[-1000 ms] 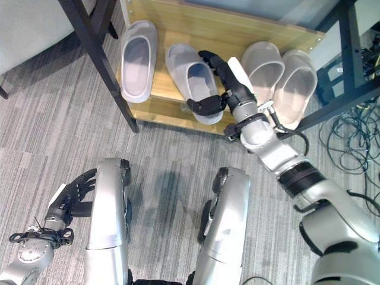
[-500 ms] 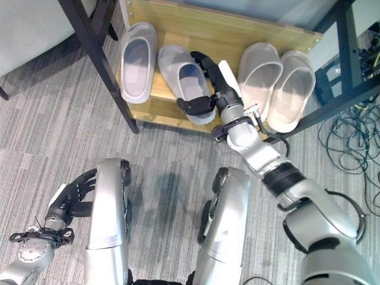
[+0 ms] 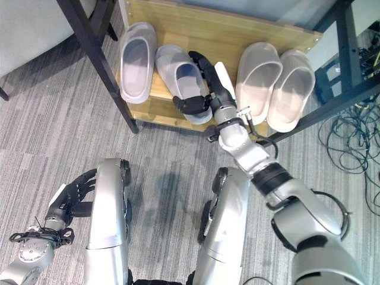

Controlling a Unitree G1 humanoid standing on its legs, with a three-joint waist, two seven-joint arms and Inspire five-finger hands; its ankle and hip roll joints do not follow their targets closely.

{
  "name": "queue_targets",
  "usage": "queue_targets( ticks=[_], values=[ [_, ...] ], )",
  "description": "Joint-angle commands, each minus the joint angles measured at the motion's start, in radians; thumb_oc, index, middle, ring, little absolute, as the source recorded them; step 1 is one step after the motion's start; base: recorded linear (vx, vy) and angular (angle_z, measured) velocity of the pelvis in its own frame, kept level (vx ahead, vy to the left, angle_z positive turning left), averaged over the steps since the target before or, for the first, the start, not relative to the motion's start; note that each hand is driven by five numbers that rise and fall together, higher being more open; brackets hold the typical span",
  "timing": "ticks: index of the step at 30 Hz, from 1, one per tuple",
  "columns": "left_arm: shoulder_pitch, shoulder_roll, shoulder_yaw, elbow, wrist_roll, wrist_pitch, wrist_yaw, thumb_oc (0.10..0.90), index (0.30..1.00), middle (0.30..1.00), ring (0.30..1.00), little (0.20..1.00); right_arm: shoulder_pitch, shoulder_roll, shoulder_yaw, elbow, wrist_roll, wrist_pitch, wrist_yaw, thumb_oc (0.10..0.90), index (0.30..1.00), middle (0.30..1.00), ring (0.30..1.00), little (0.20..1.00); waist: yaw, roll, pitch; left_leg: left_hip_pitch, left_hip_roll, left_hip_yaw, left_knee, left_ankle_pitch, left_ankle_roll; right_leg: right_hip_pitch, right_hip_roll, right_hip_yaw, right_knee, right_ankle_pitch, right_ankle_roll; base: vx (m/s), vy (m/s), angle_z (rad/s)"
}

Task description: Arrange the slippers neatly on the shoe rack.

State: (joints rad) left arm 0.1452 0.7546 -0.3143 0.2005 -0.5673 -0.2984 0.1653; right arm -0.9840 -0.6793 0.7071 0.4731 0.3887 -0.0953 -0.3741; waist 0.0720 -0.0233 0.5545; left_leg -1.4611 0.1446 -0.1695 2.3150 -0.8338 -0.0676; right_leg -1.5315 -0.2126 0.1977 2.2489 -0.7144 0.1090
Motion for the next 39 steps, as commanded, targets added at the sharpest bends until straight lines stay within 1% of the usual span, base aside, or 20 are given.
queue_targets(
  ticks=[1, 10, 14, 19, 25, 30, 35, 39],
  values=[
    [-0.324, -0.086, 0.014, 0.106, -0.012, 0.015, 0.175, 0.8, 0.9, 0.9, 0.9, 0.9, -0.155, 0.051, -0.036, -0.014, -0.066, -0.047, -0.025, 0.8, 0.9, 0.9, 0.9, 0.9, -0.026, 0.004, -0.034, -0.109, 0.022, 0.152, -0.036, 0.038, 0.1, -0.039, -0.075, -0.052, 0.018, -0.017, -0.171, 0.0, 0.0, 0.0],
    [-0.338, -0.099, 0.014, 0.107, -0.002, 0.013, 0.191, 0.8, 0.9, 0.9, 0.9, 0.9, -0.125, 0.101, -0.077, -0.014, -0.093, -0.038, -0.059, 0.8, 0.9, 0.9, 0.9, 0.9, -0.038, -0.002, -0.034, -0.109, 0.012, 0.165, -0.037, 0.04, 0.102, -0.039, -0.056, -0.034, 0.027, -0.016, -0.175, 0.0, 0.0, 0.0],
    [-0.34, -0.102, 0.016, 0.101, 0.001, 0.01, 0.196, 0.8, 0.9, 0.9, 0.9, 0.9, -0.125, 0.118, -0.08, -0.009, -0.117, -0.03, -0.068, 0.8, 0.9, 0.9, 0.9, 0.9, -0.035, 0.001, -0.034, -0.109, 0.009, 0.165, -0.038, 0.042, 0.102, -0.039, -0.054, -0.033, 0.029, -0.017, -0.175, 0.0, 0.0, 0.0],
    [-0.346, -0.105, 0.019, 0.102, 0.005, 0.012, 0.196, 0.8, 0.9, 0.9, 0.9, 0.9, -0.133, 0.11, -0.076, -0.016, -0.181, -0.011, -0.077, 0.8, 0.9, 0.9, 0.9, 0.9, -0.037, -0.003, -0.034, -0.109, 0.007, 0.166, -0.038, 0.041, 0.1, -0.039, -0.052, -0.03, 0.03, -0.018, -0.176, 0.0, 0.0, 0.0],
    [-0.324, -0.11, 0.027, 0.093, 0.01, 0.021, 0.19, 0.8, 0.9, 0.9, 0.9, 0.9, -0.139, 0.062, -0.101, -0.058, -0.27, 0.011, -0.103, 0.8, 0.9, 0.9, 0.9, 0.9, -0.035, -0.005, -0.034, -0.109, 0.004, 0.157, -0.035, 0.039, 0.1, -0.039, -0.05, -0.035, 0.031, -0.018, -0.177, 0.0, 0.0, 0.0],
    [-0.313, -0.111, 0.038, 0.093, 0.015, 0.028, 0.185, 0.8, 0.9, 0.9, 0.9, 0.9, -0.152, -0.012, -0.124, -0.12, -0.314, 0.016, -0.119, 0.8, 0.9, 0.9, 0.9, 0.9, -0.04, -0.01, -0.034, -0.109, 0.005, 0.152, -0.032, 0.039, 0.099, -0.039, -0.049, -0.036, 0.034, -0.019, -0.175, 0.0, 0.0, 0.0],
    [-0.302, -0.112, 0.046, 0.096, 0.02, 0.039, 0.179, 0.8, 0.9, 0.9, 0.9, 0.9, -0.135, -0.092, -0.158, -0.187, -0.305, -0.002, -0.125, 0.8, 0.9, 0.9, 0.9, 0.9, -0.047, -0.016, -0.034, -0.109, 0.006, 0.148, -0.028, 0.04, 0.098, -0.039, -0.048, -0.037, 0.038, -0.019, -0.173, 0.0, 0.0, 0.0],
    [-0.298, -0.114, 0.05, 0.103, 0.025, 0.045, 0.173, 0.8, 0.9, 0.9, 0.9, 0.9, -0.107, -0.154, -0.183, -0.247, -0.259, -0.031, -0.116, 0.8, 0.9, 0.9, 0.9, 0.9, -0.053, -0.025, -0.034, -0.109, 0.008, 0.142, -0.027, 0.042, 0.097, -0.039, -0.048, -0.038, 0.04, -0.02, -0.172, 0.0, 0.0, 0.0]
  ],
)
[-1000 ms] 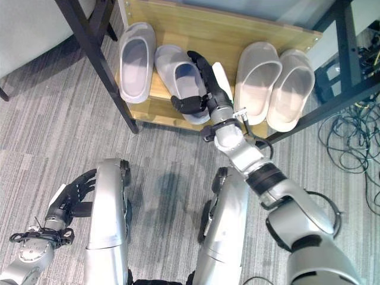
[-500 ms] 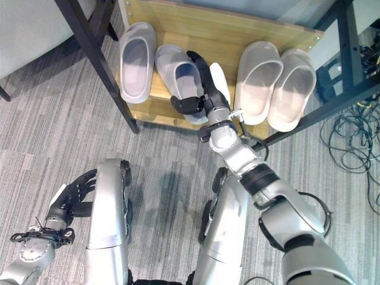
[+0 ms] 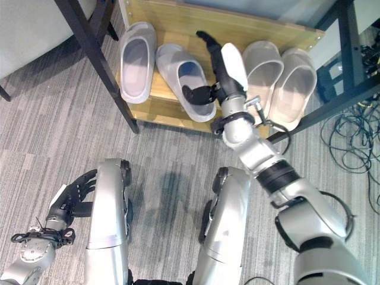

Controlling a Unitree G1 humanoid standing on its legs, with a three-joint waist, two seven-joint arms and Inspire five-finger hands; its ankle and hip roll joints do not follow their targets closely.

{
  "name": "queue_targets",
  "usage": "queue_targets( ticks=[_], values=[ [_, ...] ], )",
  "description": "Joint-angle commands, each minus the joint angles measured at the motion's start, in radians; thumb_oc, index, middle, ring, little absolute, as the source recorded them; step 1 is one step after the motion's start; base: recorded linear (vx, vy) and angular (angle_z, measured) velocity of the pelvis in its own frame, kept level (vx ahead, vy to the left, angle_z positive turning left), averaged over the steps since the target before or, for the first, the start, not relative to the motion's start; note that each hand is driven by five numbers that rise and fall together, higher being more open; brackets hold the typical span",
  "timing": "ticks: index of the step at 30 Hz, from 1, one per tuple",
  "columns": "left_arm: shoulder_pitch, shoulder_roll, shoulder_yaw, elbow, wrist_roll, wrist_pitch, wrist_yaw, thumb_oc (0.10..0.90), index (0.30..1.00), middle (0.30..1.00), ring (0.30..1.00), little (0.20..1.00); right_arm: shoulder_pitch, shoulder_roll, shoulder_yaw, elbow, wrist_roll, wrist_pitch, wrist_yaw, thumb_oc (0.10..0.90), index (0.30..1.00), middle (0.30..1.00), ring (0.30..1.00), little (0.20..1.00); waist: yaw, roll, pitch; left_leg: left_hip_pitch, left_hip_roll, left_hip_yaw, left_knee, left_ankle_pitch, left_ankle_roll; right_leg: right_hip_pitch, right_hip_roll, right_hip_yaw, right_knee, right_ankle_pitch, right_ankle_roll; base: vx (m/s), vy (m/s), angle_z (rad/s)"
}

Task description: Arrange the slippers neatly on the shoe rack.

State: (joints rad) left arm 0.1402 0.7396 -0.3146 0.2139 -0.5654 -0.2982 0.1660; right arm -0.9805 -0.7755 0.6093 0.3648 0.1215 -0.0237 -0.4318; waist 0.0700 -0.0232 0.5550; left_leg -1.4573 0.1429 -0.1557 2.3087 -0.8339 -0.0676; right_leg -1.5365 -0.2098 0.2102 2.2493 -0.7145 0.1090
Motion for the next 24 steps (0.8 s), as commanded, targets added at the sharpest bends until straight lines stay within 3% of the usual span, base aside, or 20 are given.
queue_targets(
  ticks=[1, 8, 14, 24],
  values=[
    [-0.294, -0.099, 0.051, 0.092, 0.023, 0.047, 0.172, 0.8, 0.9, 0.9, 0.9, 0.9, -0.105, -0.069, -0.087, -0.146, 0.02, -0.109, -0.054, 0.8, 0.9, 0.9, 0.9, 0.9, -0.052, -0.027, -0.035, -0.113, 0.01, 0.126, -0.02, 0.042, 0.096, -0.033, -0.05, -0.05, 0.041, -0.02, -0.172, 0.0, 0.0, 0.0],
    [-0.297, -0.099, 0.056, 0.096, 0.032, 0.054, 0.165, 0.8, 0.9, 0.9, 0.9, 0.9, -0.052, -0.192, -0.077, -0.227, 0.044, -0.125, -0.004, 0.8, 0.9, 0.9, 0.9, 0.9, -0.058, -0.038, -0.035, -0.113, 0.013, 0.12, -0.024, 0.043, 0.095, -0.033, -0.055, -0.049, 0.04, -0.023, -0.168, 0.0, 0.0, 0.0],
    [-0.287, -0.104, 0.068, 0.096, 0.042, 0.057, 0.156, 0.8, 0.9, 0.9, 0.9, 0.9, 0.071, -0.29, -0.136, -0.307, 0.08, -0.158, 0.035, 0.8, 0.9, 0.9, 0.9, 0.9, -0.067, -0.051, -0.035, -0.113, 0.015, 0.12, -0.028, 0.042, 0.092, -0.033, -0.058, -0.05, 0.036, -0.023, -0.165, 0.0, 0.0, 0.0],
    [-0.287, -0.114, 0.068, 0.08, 0.051, 0.054, 0.153, 0.8, 0.9, 0.9, 0.9, 0.9, 0.264, -0.288, -0.235, -0.372, 0.088, -0.173, 0.053, 0.8, 0.9, 0.9, 0.9, 0.9, -0.079, -0.055, -0.035, -0.113, 0.016, 0.122, -0.029, 0.044, 0.095, -0.033, -0.061, -0.056, 0.027, -0.022, -0.161, 0.0, 0.0, 0.0]
  ],
)
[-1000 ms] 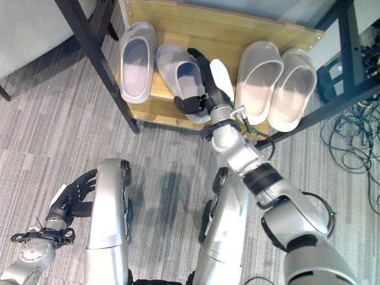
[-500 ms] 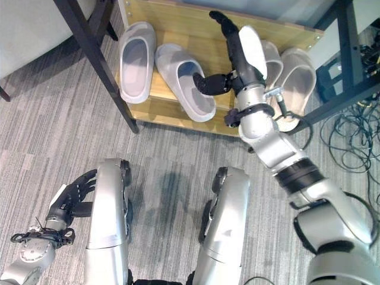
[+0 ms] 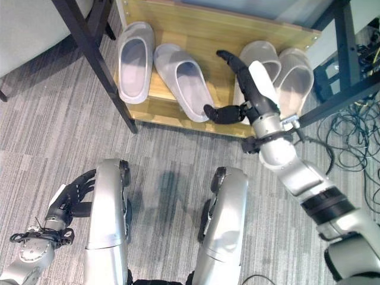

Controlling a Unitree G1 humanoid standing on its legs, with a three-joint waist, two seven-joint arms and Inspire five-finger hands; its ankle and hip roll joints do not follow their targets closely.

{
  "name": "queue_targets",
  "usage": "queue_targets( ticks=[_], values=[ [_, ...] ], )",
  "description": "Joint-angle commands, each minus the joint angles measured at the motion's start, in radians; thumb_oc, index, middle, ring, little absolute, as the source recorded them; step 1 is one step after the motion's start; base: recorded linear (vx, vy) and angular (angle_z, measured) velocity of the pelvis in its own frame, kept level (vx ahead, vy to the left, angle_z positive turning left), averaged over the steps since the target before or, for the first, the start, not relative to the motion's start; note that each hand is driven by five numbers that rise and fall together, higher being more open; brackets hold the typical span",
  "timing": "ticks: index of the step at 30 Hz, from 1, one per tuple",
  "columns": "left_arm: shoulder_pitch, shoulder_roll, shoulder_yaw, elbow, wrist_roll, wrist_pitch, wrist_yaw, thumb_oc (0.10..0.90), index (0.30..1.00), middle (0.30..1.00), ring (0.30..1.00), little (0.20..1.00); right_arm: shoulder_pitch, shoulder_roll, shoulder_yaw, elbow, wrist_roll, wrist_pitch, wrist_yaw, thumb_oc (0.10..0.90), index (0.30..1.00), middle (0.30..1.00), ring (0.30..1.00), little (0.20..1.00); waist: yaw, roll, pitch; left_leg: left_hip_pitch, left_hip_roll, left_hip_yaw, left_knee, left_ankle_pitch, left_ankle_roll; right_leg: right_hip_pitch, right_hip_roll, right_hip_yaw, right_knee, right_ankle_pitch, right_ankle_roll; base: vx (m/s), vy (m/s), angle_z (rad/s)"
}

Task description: Arrange the slippers neatly on the shoe rack.

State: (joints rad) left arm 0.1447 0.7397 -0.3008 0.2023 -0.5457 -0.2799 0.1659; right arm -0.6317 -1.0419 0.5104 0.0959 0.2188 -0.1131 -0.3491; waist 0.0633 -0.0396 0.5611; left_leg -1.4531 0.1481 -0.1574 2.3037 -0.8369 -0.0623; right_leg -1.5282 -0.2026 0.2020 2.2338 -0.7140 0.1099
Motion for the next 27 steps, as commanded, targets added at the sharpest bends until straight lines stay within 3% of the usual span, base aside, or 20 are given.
queue_targets(
  ticks=[1, 27],
  values=[
    [-0.291, -0.114, 0.056, 0.09, 0.032, 0.035, 0.154, 0.8, 0.9, 0.9, 0.9, 0.9, -0.071, -0.02, -0.143, -0.104, -0.012, -0.082, -0.029, 0.8, 0.9, 0.9, 0.9, 0.9, -0.074, -0.039, -0.041, -0.117, 0.011, 0.126, -0.025, 0.048, 0.09, -0.042, -0.068, -0.048, 0.041, -0.023, -0.162, 0.0, 0.0, 0.0],
    [-0.282, -0.128, 0.064, 0.055, 0.039, 0.031, 0.164, 0.8, 0.9, 0.9, 0.9, 0.9, 0.075, 0.074, -0.171, -0.088, -0.069, -0.045, -0.014, 0.8, 0.9, 0.9, 0.9, 0.9, -0.086, -0.031, -0.041, -0.117, 0.011, 0.151, -0.047, 0.067, 0.095, -0.042, -0.058, -0.038, 0.027, -0.015, -0.161, 0.0, 0.0, 0.0]
  ],
)
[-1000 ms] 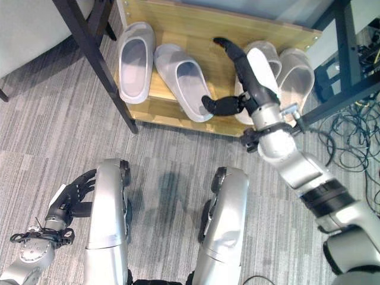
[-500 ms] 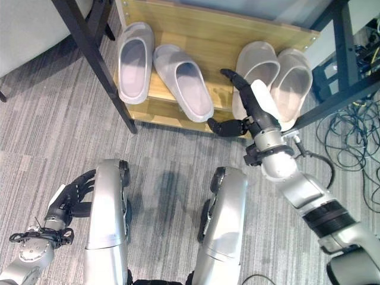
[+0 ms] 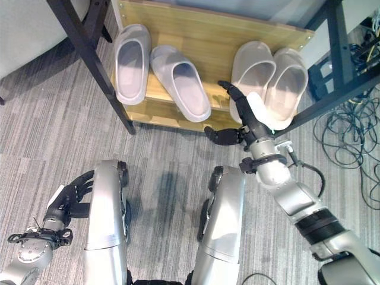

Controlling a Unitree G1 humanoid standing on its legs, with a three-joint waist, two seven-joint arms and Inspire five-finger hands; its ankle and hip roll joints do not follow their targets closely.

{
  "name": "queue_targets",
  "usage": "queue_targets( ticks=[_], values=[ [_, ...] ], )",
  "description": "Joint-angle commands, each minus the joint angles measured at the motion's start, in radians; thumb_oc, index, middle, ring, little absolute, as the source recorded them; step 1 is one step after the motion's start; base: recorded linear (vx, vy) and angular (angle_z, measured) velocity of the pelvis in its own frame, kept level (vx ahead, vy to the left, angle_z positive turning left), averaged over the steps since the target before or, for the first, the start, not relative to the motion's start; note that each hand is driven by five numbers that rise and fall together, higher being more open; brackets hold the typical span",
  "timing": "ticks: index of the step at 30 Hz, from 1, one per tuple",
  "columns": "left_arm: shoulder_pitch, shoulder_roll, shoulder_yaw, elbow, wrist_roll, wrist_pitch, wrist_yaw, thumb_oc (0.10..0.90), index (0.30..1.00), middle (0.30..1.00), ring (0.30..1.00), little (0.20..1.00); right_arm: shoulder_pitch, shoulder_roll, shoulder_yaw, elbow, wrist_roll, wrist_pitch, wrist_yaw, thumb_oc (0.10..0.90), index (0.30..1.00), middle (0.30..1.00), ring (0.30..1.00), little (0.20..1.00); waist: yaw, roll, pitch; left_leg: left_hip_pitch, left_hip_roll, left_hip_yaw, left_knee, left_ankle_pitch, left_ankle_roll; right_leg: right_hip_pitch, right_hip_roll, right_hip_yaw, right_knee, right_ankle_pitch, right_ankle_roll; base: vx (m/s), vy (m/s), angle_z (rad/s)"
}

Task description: Arrange the slippers neatly on the shoe rack.

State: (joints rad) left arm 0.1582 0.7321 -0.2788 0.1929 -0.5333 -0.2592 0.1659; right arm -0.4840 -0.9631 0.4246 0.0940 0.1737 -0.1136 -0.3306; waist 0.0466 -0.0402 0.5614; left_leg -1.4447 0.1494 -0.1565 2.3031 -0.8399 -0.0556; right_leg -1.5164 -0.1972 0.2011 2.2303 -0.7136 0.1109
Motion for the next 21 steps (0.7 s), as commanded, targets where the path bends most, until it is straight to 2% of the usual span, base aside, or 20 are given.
queue_targets(
  ticks=[1, 21],
  values=[
    [-0.296, -0.121, 0.042, 0.064, 0.027, 0.01, 0.164, 0.8, 0.9, 0.9, 0.9, 0.9, -0.075, -0.006, -0.086, -0.087, -0.022, -0.044, -0.032, 0.8, 0.9, 0.9, 0.9, 0.9, -0.069, -0.031, -0.041, -0.125, 0.009, 0.15, -0.048, 0.07, 0.088, -0.054, -0.063, -0.037, 0.029, -0.014, -0.162, 0.0, 0.0, 0.0],
    [-0.274, -0.125, 0.054, 0.051, 0.022, 0.013, 0.17, 0.8, 0.9, 0.9, 0.9, 0.9, -0.065, 0.02, -0.116, -0.205, -0.047, -0.062, -0.04, 0.8, 0.9, 0.9, 0.9, 0.9, -0.073, -0.035, -0.041, -0.125, 0.01, 0.147, -0.049, 0.076, 0.09, -0.054, -0.057, -0.039, 0.022, -0.005, -0.161, 0.0, 0.0, 0.0]
  ],
)
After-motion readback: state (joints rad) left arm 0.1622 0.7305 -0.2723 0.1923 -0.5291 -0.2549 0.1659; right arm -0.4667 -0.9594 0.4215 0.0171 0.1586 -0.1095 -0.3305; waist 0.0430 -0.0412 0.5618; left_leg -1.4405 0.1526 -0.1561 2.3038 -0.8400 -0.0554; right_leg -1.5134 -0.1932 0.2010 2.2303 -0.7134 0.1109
